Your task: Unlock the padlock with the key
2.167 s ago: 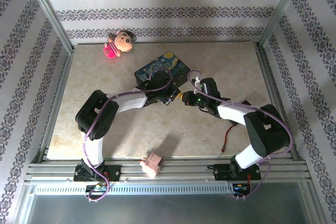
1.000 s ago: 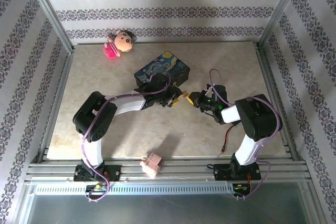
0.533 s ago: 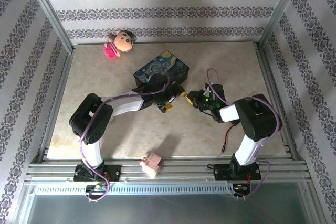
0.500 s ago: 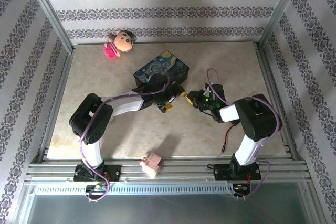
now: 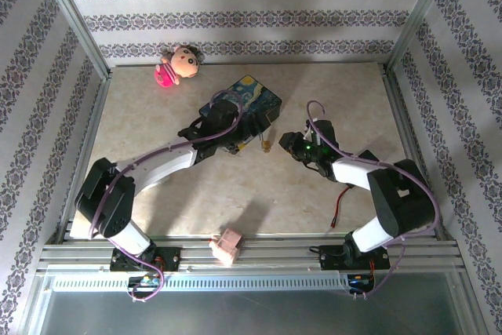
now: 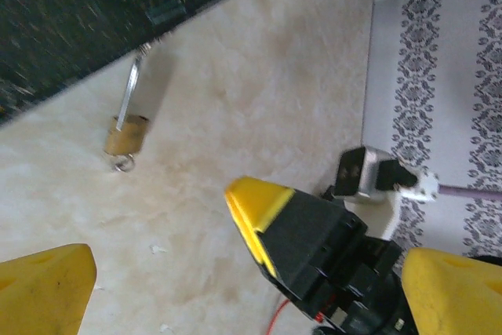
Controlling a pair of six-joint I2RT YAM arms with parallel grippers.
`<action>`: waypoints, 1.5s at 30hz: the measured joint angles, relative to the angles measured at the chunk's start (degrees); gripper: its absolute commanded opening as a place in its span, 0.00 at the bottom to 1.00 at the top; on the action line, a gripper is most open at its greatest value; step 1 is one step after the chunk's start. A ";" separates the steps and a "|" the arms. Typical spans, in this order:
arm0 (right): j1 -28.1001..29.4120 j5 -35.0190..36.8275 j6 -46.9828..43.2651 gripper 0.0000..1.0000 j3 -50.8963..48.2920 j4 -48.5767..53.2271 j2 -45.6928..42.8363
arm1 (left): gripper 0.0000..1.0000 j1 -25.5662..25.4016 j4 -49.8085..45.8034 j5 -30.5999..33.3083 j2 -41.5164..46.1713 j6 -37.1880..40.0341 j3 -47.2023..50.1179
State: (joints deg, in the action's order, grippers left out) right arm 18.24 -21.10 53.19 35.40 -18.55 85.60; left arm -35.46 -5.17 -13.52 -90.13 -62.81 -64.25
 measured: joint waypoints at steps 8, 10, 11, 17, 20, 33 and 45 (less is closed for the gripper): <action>-0.02 1.86 -11.17 0.37 6.47 8.46 0.68 | 0.99 2.95 -11.74 11.32 0.90 13.00 -4.63; 0.00 2.75 -13.20 0.38 7.69 10.14 1.68 | 0.99 3.76 -14.71 14.93 -0.09 16.63 -7.76; 0.02 3.41 -14.34 0.39 8.22 11.17 2.19 | 0.99 4.20 -16.04 16.79 -1.01 18.53 -9.57; 2.08 8.85 -20.06 0.48 11.02 17.46 4.83 | 0.99 7.30 -21.81 22.43 -8.61 26.82 -15.10; 4.20 11.85 -22.58 0.54 12.79 19.82 5.95 | 0.99 8.22 -24.68 23.32 -12.55 28.98 -15.54; 9.01 17.75 -31.19 0.60 24.02 24.15 16.20 | 0.99 10.40 -26.99 22.75 -15.37 30.27 -15.74; 15.06 19.23 -35.65 0.66 26.75 24.41 21.11 | 0.99 12.24 -26.53 22.80 -14.78 30.93 -14.84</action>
State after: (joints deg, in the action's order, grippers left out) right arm 33.30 -1.87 17.54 62.15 5.87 106.72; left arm -23.22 -31.70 9.28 -104.90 -31.88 -79.09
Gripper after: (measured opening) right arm 0.660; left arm 0.993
